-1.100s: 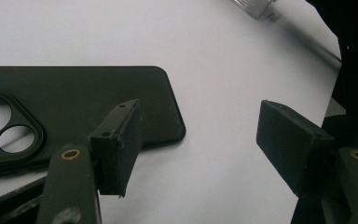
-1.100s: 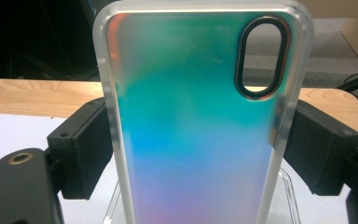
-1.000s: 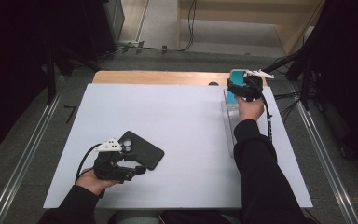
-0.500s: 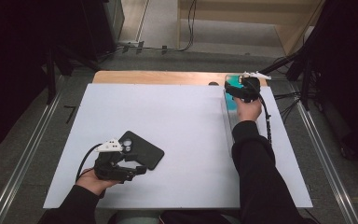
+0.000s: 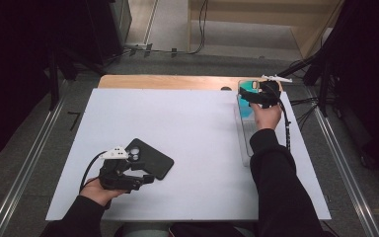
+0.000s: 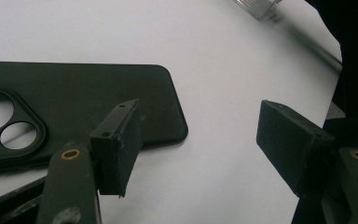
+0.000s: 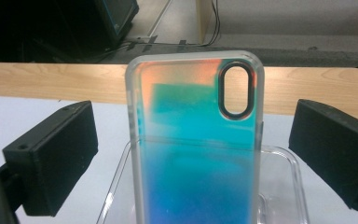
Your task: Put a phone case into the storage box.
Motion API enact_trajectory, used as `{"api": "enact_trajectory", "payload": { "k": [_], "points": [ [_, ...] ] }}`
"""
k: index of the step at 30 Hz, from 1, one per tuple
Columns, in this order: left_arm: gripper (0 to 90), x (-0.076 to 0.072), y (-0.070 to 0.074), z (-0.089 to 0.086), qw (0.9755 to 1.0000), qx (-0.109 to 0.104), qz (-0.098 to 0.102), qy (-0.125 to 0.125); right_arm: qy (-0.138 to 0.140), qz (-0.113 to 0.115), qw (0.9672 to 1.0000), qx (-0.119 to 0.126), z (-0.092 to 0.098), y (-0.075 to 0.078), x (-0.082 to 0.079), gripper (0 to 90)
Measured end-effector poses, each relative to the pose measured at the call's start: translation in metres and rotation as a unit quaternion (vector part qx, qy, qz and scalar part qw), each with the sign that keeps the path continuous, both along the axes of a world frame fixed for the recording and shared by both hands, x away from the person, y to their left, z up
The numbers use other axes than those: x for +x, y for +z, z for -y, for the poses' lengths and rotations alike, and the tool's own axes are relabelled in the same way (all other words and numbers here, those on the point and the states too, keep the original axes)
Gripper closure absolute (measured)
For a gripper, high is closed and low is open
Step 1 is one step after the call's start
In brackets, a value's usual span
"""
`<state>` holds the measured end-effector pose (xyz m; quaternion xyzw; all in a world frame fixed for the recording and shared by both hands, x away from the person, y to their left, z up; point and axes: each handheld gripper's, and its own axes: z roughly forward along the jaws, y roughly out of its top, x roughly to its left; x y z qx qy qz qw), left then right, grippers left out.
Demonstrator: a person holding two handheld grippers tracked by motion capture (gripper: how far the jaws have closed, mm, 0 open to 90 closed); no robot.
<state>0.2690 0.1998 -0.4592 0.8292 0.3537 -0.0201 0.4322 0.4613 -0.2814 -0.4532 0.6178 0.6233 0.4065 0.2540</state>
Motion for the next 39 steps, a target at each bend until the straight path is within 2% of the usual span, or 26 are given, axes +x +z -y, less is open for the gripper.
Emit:
{"api": "enact_trajectory", "payload": {
  "k": [8, 11, 14, 17, 19, 30, 34, 39],
  "points": [
    [31.0, 0.003, 0.001, -0.001, 0.9999, 0.002, -0.007, 0.008, 0.028, -0.006, 0.9996, 0.006, 0.003, 0.022, -0.023, 0.0],
    [31.0, 0.004, 0.002, -0.001, 0.9999, -0.001, -0.009, 0.013, 0.047, -0.006, 0.9988, 0.01, 0.002, 0.027, -0.035, 0.0],
    [30.9, 0.005, 0.003, -0.001, 0.9998, 0.006, -0.006, 0.016, 0.072, -0.012, 0.9973, 0.008, -0.001, 0.032, -0.046, 0.0],
    [31.0, 0.006, 0.003, -0.001, 0.9998, 0.007, -0.006, 0.015, 0.089, -0.007, 0.9958, 0.017, -0.002, 0.035, -0.057, 0.0],
    [30.9, 0.007, 0.004, 0.0, 0.9998, 0.006, -0.006, 0.016, 0.103, -0.007, 0.9943, 0.027, -0.003, 0.036, -0.064, 0.0],
    [30.9, 0.015, 0.008, -0.004, 0.9998, -0.002, -0.012, 0.018, 0.163, -0.006, 0.9861, 0.031, -0.014, 0.042, -0.101, 0.1],
    [30.9, 0.017, 0.008, -0.006, 0.9997, -0.003, -0.014, 0.019, 0.186, -0.004, 0.9818, 0.036, -0.021, 0.044, -0.114, 0.1],
    [30.9, 0.019, 0.009, -0.007, 0.9997, -0.007, -0.013, 0.017, 0.22, -0.003, 0.9749, 0.036, -0.026, 0.045, -0.129, 0.2]
  ]
}}
